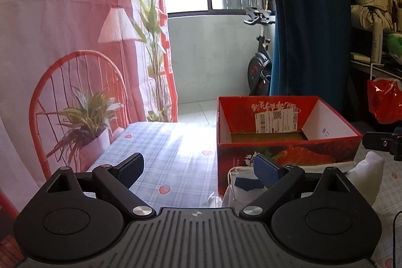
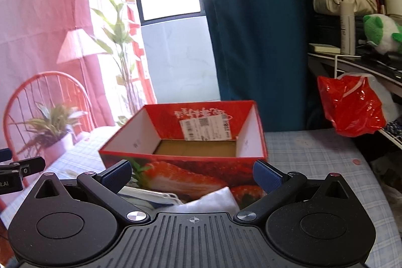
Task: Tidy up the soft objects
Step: 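Move the left tool down to the white mesh bags beside the box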
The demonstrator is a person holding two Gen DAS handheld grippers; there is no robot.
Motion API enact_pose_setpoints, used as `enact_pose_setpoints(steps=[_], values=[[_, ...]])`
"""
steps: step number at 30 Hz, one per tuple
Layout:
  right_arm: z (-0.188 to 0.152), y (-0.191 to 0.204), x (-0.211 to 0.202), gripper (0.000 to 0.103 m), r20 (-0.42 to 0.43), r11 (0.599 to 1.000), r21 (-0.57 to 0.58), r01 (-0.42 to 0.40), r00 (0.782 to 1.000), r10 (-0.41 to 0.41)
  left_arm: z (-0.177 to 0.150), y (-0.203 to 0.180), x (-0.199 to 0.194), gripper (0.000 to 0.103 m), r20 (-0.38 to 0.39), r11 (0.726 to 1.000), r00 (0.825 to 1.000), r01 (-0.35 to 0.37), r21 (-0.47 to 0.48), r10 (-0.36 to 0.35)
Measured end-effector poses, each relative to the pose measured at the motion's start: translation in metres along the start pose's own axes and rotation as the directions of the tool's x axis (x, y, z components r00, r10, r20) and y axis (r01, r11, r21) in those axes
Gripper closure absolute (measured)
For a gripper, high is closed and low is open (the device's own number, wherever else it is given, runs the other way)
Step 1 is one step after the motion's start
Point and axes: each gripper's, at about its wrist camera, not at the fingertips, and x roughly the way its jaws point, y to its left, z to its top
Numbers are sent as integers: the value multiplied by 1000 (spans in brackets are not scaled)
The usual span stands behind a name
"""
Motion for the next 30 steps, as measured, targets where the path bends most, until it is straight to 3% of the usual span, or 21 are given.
enact_pose_setpoints(steps=[6, 13, 16, 20, 24, 30], values=[[-19, -19, 6, 0, -38, 998, 29, 60, 998, -59, -15, 14, 16, 7, -51, 996, 996, 66, -55, -69], [-41, -31, 11, 4, -97, 997, 53, 60, 994, -54, -28, 10, 23, 10, -78, 986, 985, 150, -73, -156], [-50, -29, 9, 4, -112, 998, 51, 38, 993, -32, -38, 4, 25, 13, -100, 971, 968, 222, -84, -230], [-62, -20, 13, 8, -149, 1000, -3, 19, 989, -19, -52, -4, 39, 13, -142, 939, 932, 317, -132, -335], [-66, -16, 24, 12, -168, 999, -42, -1, 986, -6, -65, -13, 60, 13, -182, 927, 911, 348, -142, -370], [-73, -24, 41, 17, -200, 998, 17, -55, 978, 58, -72, -24, 81, 13, -179, 908, 891, 399, -131, -417]])
